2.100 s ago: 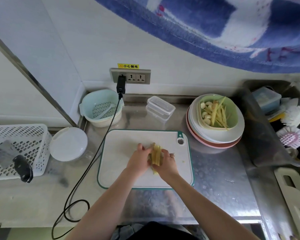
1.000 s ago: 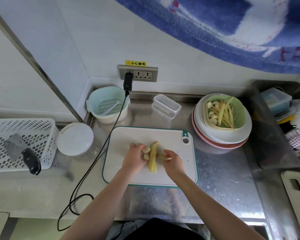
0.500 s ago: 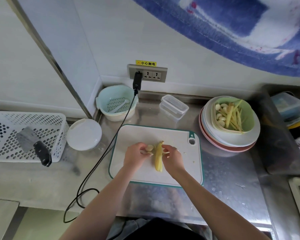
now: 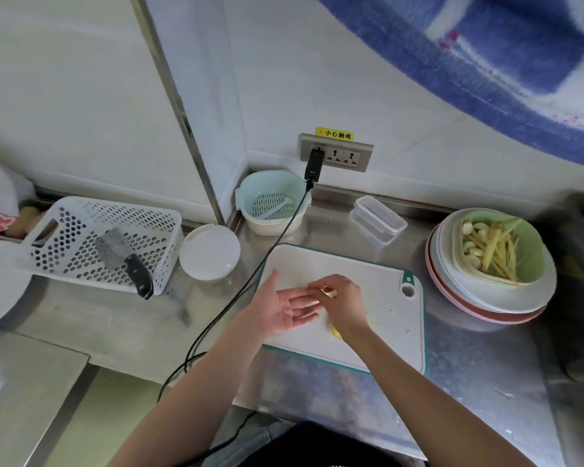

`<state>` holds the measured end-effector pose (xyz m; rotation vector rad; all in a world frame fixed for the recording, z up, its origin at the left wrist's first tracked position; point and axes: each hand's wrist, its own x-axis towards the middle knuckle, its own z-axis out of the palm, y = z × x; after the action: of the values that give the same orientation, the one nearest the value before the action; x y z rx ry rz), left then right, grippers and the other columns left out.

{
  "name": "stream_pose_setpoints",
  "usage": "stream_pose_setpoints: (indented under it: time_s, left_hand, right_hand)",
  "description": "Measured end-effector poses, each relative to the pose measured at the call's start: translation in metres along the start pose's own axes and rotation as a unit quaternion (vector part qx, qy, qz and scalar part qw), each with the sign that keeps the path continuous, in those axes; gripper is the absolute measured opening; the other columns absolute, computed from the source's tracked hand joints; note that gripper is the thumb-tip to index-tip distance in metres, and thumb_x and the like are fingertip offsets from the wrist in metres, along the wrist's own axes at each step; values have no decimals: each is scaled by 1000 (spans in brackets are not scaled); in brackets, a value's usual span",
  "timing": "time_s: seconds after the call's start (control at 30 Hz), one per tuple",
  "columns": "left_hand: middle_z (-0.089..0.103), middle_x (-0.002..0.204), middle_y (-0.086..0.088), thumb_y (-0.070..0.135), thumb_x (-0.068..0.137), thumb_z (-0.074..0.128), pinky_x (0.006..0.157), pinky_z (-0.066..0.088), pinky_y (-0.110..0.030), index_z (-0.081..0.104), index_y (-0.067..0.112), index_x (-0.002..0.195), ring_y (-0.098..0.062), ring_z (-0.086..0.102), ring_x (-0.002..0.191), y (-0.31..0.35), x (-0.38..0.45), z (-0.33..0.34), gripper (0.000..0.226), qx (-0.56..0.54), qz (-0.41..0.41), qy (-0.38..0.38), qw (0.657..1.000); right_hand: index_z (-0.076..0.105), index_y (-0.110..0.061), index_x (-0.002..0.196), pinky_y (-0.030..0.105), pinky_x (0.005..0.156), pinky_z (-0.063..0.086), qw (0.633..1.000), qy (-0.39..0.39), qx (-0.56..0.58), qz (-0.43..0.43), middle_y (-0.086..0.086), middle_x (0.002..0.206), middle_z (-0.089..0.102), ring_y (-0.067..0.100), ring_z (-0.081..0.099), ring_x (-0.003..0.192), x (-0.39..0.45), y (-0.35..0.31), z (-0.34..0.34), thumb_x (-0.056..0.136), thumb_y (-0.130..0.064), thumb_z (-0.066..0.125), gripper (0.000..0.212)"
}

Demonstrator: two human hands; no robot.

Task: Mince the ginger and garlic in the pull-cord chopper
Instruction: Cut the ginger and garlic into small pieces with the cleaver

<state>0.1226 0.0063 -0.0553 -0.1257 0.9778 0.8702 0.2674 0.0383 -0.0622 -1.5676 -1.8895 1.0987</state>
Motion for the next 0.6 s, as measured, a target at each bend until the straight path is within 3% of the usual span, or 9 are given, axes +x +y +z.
stream_pose_setpoints:
  time_s: [0.13,0.23,0.3,0.37,0.4,0.47,0.53,0.6]
  left_hand:
    - [48,135,-27,63,95,21,86,46,-47,44,-7,132,-41,54,107,3,-8,-8,83,18,-21,-4,1000]
    - [38,143,-26,58,97,27,86,45,-49,36,-3,138,-42,50,111,9,-17,-13,74,0,-5,35,999]
    - [47,137,-21,52,99,31,87,45,-48,42,4,132,-40,50,113,13,-21,-17,59,-4,22,48,999]
    - [59,124,-15,35,101,40,88,48,-44,49,8,116,-34,55,111,16,-29,-20,32,53,63,87,993]
    - [63,119,-14,23,100,45,87,50,-42,53,7,106,-31,57,108,18,-32,-22,19,90,83,116,986]
    - [65,109,-17,2,93,55,81,56,-34,57,3,86,-27,62,99,20,-40,-30,7,126,107,161,973]
    - [67,93,-16,-6,88,59,72,58,-26,59,0,80,-21,63,88,20,-50,-40,10,122,100,173,972]
    - [67,81,-9,-4,89,57,72,58,-26,61,1,82,-18,64,88,19,-59,-50,9,152,74,194,966]
  right_hand:
    - [74,-19,83,24,72,44,999,16,-27,-8,-10,77,66,9,58,76,1,1,3,82,-15,69,6]
    - [69,-18,87,15,68,44,999,27,-3,28,-5,81,68,15,62,78,1,-2,5,88,-16,62,8]
    - [64,-20,106,19,81,44,996,-29,-85,18,-1,103,67,20,62,97,1,-7,8,92,-16,55,17]
    - [49,-28,130,36,104,35,962,-100,-254,-20,-3,133,49,23,45,124,1,-17,14,93,-16,51,39]
    - [44,-31,134,39,107,31,952,-101,-285,-41,-5,140,42,23,36,130,0,-27,18,92,-15,50,46]
    - [48,-29,132,36,104,29,967,-60,-237,-72,-5,138,44,21,34,129,-2,-58,28,92,-15,50,43]
    - [55,-22,123,34,97,37,984,-22,-142,-110,0,124,56,22,45,118,2,-94,45,91,-14,51,33]
    - [57,-18,116,32,84,46,988,-73,-50,-127,4,104,63,20,58,96,5,-133,66,93,-15,51,25]
